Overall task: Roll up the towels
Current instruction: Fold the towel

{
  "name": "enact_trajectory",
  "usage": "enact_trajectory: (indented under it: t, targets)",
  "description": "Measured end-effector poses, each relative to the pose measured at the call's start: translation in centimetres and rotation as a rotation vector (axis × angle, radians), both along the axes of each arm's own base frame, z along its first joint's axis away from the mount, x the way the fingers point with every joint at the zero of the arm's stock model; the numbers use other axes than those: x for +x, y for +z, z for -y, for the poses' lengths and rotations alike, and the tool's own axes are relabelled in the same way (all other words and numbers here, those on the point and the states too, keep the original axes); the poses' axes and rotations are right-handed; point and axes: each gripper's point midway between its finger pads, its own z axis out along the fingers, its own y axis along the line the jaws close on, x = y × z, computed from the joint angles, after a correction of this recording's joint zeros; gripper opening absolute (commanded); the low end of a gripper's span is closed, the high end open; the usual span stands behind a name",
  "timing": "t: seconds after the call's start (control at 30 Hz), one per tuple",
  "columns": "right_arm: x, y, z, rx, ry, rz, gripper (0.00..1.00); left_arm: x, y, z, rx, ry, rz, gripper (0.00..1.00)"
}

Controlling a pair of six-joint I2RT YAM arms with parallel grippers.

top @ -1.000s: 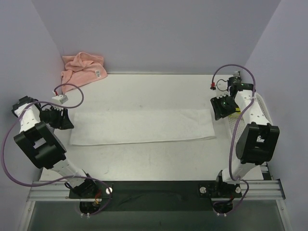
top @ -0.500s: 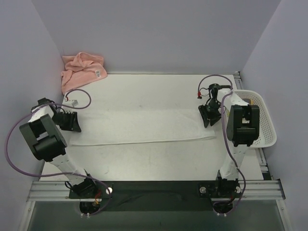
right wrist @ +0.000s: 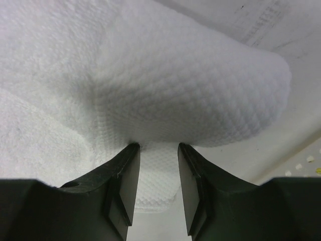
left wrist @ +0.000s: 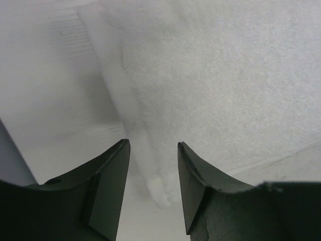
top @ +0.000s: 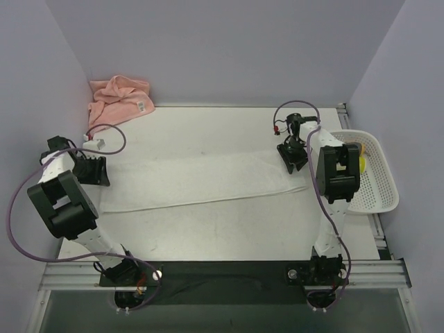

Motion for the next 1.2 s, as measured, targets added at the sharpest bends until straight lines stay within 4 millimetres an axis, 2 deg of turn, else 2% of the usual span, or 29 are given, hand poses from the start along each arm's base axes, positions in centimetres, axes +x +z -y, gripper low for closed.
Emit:
enact_trajectory:
  t: [0.17, 0.3, 0.43, 0.57, 0.67, 0.8, 0.9, 1.17, 1.2]
  targets:
    - [0.4, 0.1, 0.3, -0.039, 0.007, 0.012, 0.35, 1.8, 3.1, -1.2, 0.051, 0.029, 0.081, 0.59]
    - [0.8, 0.0, 0.9, -0.072, 0.006, 0.014, 0.34, 3.7, 4.1, -2.2, 0.061, 0.051, 0.116, 0.60]
    - [1.1, -0.1, 1.1, -0.090, 0.005, 0.016, 0.34, 4.9, 2.8, -2.7, 0.037, 0.066, 0.100, 0.62]
    - [1.2, -0.1, 1.2, -0.097, 0.004, 0.018, 0.33, 4.9, 0.5, -2.4, -0.003, 0.077, 0.045, 0.61]
    - [1.2, -0.1, 1.3, -0.099, 0.004, 0.017, 0.33, 4.9, -0.6, -2.0, -0.040, 0.083, 0.022, 0.57]
    - [1.2, -0.1, 1.4, -0.104, 0.007, 0.018, 0.32, 5.4, -1.0, -1.3, -0.080, 0.076, 0.024, 0.52]
    - [1.3, -0.1, 1.4, -0.108, 0.010, 0.017, 0.31, 5.7, -0.9, -0.6, -0.110, 0.072, 0.031, 0.42]
    - [1.3, -0.2, 1.6, -0.118, 0.016, 0.014, 0.30, 7.3, -1.2, -0.2, -0.151, 0.076, 0.039, 0.28]
    - [1.3, -0.2, 1.7, -0.120, 0.017, 0.013, 0.30, 7.5, -1.3, -0.2, -0.154, 0.078, 0.040, 0.21]
